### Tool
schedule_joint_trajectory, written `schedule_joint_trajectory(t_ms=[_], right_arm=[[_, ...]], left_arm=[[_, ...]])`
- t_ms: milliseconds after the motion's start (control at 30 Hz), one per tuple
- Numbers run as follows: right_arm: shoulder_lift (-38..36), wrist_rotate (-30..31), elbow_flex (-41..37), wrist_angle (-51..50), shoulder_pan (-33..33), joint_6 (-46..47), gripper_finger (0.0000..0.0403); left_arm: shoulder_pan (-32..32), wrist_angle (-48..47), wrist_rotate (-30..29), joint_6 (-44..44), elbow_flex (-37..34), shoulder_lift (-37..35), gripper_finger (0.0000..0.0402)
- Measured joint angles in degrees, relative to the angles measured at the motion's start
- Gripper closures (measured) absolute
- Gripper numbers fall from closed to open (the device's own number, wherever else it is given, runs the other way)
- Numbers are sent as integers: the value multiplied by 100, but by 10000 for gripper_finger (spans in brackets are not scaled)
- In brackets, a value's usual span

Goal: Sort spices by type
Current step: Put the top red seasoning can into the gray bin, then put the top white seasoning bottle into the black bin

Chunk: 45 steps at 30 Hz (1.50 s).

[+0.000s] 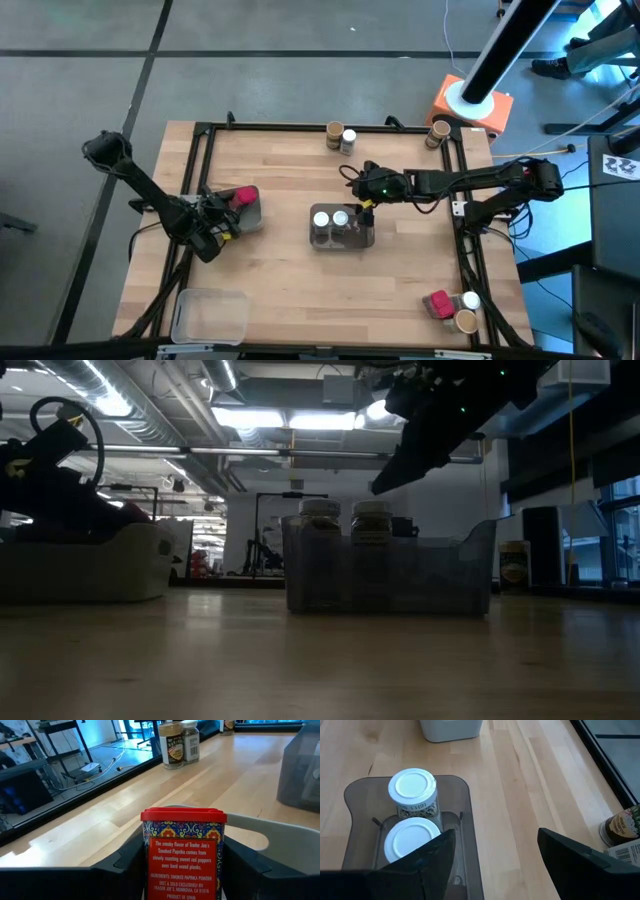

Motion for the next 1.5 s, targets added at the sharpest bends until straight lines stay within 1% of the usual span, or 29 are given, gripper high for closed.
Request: schedule_joint_trajectory(t_ms=[100,300,467,700,867,1100,1167,1300,1400,1500], right_arm=[[-1,0,1,2,0,0,120],[-2,0,0,54,0,0,120],[-2,0,1,106,0,-2,120],[-2,-1,0,115,0,-2,120],[-2,-1,0,116,0,-2,120],[-2,-2,0,118,0,-5,120],[-2,-2,0,118,0,-15,120],[-2,-5,0,125,0,11,120],[-3,-110,0,128,0,153,120],[-4,-110,0,117,0,180,120]], left_arm=[[0,0,44,2,2,0,201],[0,-15,147,126,21,0,155],[2,-53,417,509,239,7,145],[2,-79,735,1628,698,7,147],[60,-68,708,2399,1103,-13,150],[285,-19,657,3613,1878,-107,153],[391,223,633,3973,2032,-107,153],[709,1355,681,4975,2063,-105,153],[1004,1925,1125,5647,2063,-105,153],[1392,2262,2211,6014,2063,-103,153]])
